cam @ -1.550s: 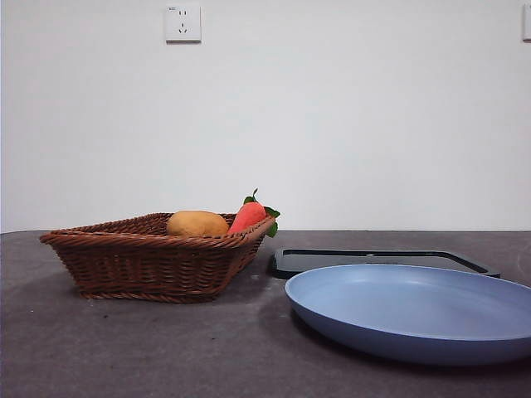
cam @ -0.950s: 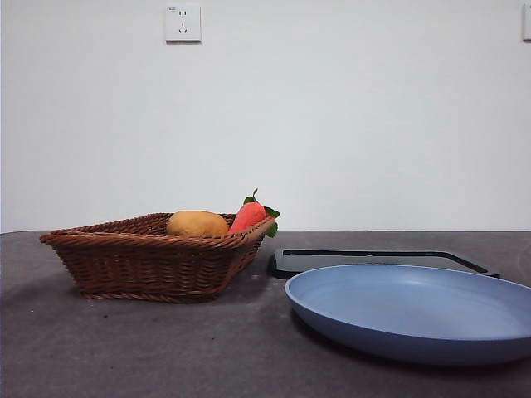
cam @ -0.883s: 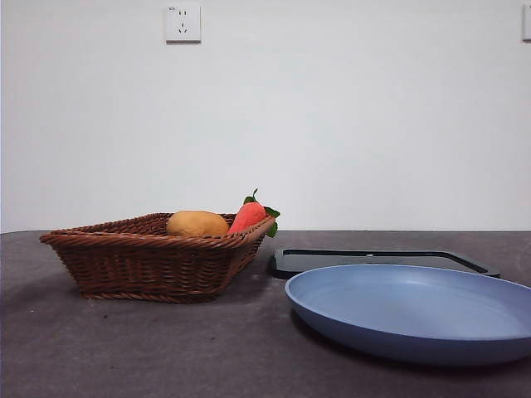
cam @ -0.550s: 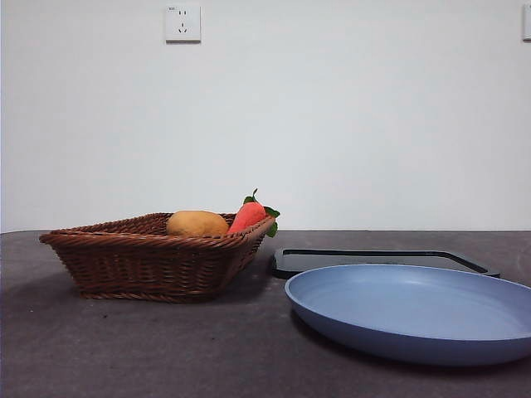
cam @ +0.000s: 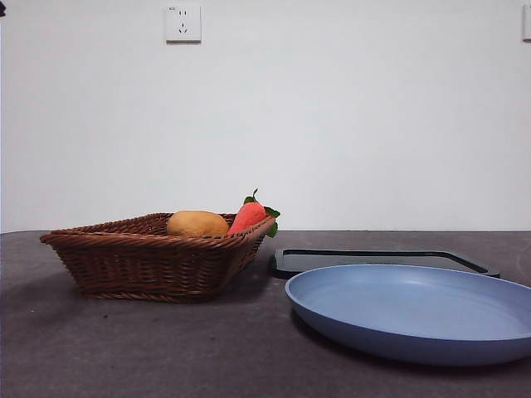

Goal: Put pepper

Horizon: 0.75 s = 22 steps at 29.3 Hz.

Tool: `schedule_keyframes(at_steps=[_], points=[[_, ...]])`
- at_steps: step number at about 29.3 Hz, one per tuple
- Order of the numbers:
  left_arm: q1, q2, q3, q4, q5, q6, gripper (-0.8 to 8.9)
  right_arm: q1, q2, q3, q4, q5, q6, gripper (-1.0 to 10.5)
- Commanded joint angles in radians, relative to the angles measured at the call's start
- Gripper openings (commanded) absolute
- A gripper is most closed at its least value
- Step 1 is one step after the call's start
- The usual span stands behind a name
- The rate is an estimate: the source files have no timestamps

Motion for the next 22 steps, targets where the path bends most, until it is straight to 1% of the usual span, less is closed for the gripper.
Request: schedule_keyframes(at_steps=[1,7,13,18,22], points=[[0.002,0.002,0.012,0.006,0.004,0.011,3.6,0.003,0.022,0.018,0.002,-0.001,-0.004,3.1],[0.002,0.002,0.012,0.006,0.005,-0.008,3.6,0.003,0.143,0.018,-0.007,-0.002,-0.005,3.0],[0.002,0.002,0.012,0.006,0.005,-0.008,3.6,0.005,0.404,0.018,0.005,-0.002,-0.024,3.0],[0.002,0.002,0.012,0.006,0.005,-0.008,3.6,0.033,0.62,0.018,0.101,-0.001,-0.026,3.0],[0.002,0.002,0.012,0.006,0.004,-0.008,3.6,0.042,0.704,0.018,0.161,0.001,-0.028,3.0]])
